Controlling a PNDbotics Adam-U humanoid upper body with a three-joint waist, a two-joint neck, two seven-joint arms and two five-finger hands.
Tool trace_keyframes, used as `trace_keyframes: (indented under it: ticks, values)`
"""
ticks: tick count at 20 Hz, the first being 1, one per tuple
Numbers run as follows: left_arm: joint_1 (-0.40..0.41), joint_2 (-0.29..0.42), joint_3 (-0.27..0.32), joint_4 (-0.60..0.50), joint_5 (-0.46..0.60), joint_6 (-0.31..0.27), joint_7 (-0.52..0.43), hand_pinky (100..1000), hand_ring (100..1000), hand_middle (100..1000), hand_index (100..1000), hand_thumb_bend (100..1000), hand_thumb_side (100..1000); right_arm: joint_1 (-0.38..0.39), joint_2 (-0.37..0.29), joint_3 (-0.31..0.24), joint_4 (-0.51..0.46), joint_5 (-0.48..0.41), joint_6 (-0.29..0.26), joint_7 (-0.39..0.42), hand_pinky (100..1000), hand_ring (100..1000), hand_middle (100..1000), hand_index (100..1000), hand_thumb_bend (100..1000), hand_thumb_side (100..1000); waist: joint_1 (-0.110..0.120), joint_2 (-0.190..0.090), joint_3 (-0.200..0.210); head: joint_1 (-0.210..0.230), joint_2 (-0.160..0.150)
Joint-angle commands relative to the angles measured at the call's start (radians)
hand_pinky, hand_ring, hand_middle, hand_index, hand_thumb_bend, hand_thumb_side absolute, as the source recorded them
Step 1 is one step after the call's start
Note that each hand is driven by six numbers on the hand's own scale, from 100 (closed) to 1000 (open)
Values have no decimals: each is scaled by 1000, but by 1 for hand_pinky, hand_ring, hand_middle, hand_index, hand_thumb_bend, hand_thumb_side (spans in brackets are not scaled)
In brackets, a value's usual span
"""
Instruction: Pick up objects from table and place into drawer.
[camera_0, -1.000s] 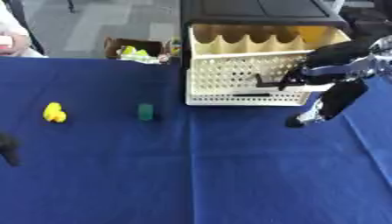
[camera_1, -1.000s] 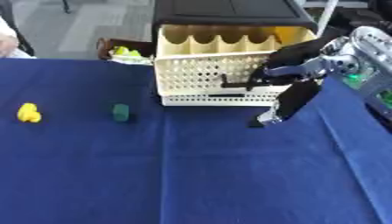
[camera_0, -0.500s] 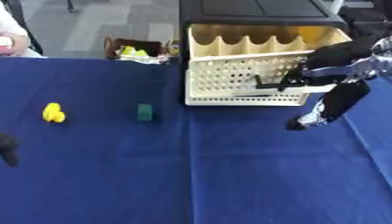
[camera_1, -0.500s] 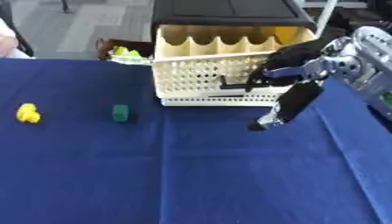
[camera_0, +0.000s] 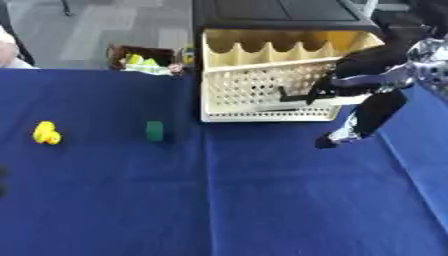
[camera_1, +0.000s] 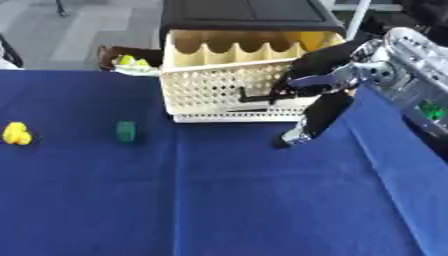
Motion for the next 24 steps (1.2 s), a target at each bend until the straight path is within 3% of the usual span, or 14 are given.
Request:
trace_keyframes:
  ticks: [1,15,24]
  values:
    - [-6,12,0,-20,-5,0,-3,431,588,520,794,100,825,-25,-27,-14,-36,-13,-9,-1,270,100,100,843,494,821,-1,-21,-1,-3,-10]
    - [-8,10,-1,-20,-8,0,-4,430,590,521,794,100,827,15,-52,7,-61,-79,18,-1,244,100,100,864,471,851,-1,-16,6,-4,-8]
    - [-12,9,-3,-20,-6,-2,-5,430,590,521,793,100,824,39,-59,20,-55,-220,161,-1,227,100,100,881,365,890,2,-14,10,-6,-12]
